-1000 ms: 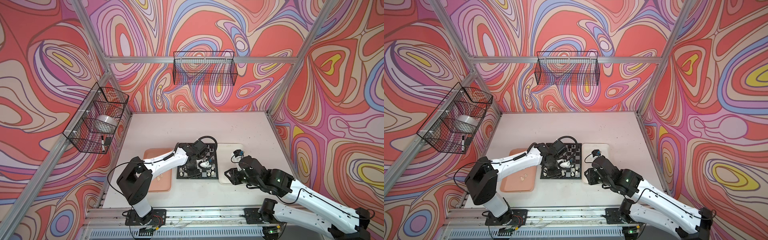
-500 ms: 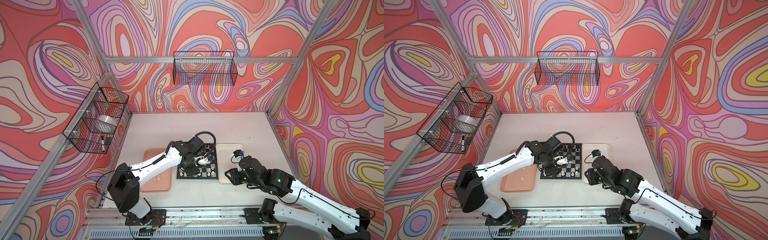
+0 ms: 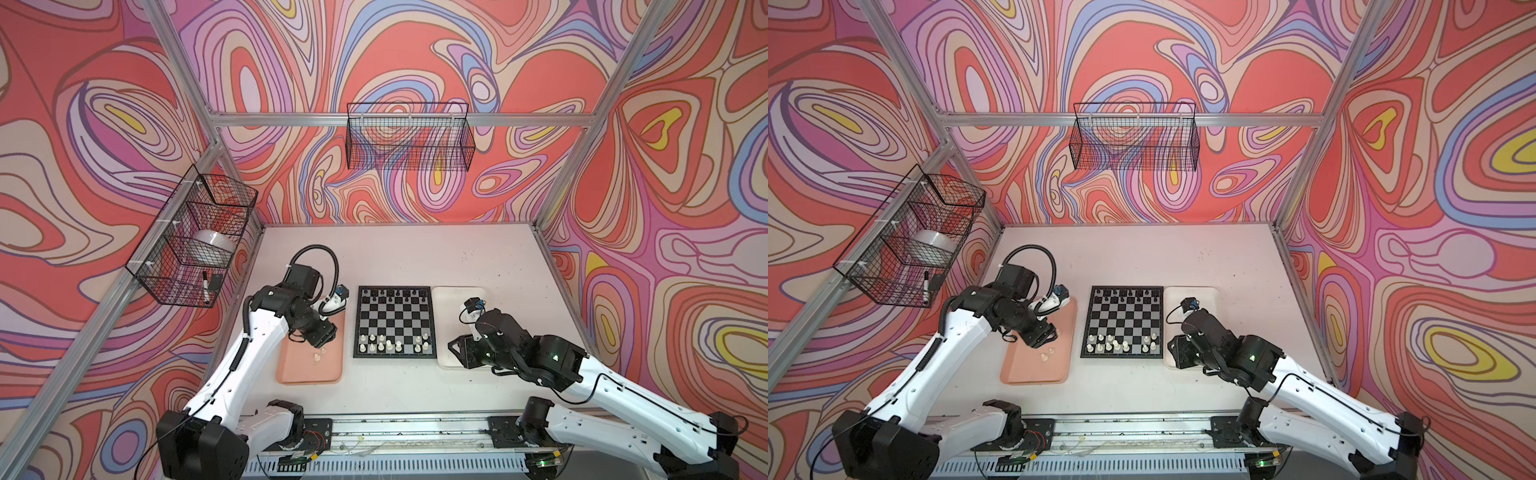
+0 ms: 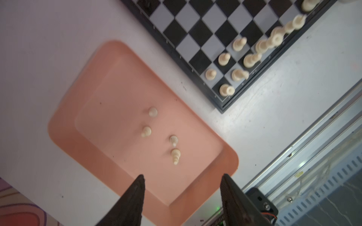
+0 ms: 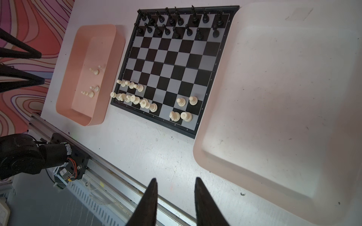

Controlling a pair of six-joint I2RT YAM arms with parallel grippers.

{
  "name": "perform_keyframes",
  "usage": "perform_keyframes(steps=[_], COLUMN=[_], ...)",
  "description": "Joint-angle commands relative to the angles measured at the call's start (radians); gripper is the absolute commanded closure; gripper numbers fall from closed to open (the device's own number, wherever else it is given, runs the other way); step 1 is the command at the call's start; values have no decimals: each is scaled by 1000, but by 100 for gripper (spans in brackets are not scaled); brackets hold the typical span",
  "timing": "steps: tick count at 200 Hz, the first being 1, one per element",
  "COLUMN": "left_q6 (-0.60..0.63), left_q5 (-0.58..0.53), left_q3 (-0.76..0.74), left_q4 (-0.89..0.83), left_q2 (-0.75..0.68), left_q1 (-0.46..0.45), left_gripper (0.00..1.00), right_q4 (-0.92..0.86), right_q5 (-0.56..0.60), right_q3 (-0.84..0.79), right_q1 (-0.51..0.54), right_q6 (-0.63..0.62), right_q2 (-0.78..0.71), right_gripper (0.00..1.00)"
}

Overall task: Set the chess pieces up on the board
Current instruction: 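Raise the left gripper and swing it back over the pink tray, then lower the open left gripper over a white pawn in the pink tray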

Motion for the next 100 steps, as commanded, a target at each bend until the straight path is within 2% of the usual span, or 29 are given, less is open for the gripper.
perform_keyframes(steps=[1,28,58,100], left_q6=[105,141,156,140], left_q5=[16,-1,13,14], left_q3=[-80,-159,-199,-240], left_q4=[-71,-26,1,94], left_q2=[-14,-34,-38,7], left_q1=[83,137,141,141], left_gripper=[40,40,39,44], right_q4=[24,42,66,77], right_q5=[-18,-22,-26,-23], right_q3=[13,15,5,-9], right_q1=[-4,-4,-5,-5], right_q6=[-22,-30,-29,-21], right_q2=[24,40,31,31], right_gripper=[68,68,68,68])
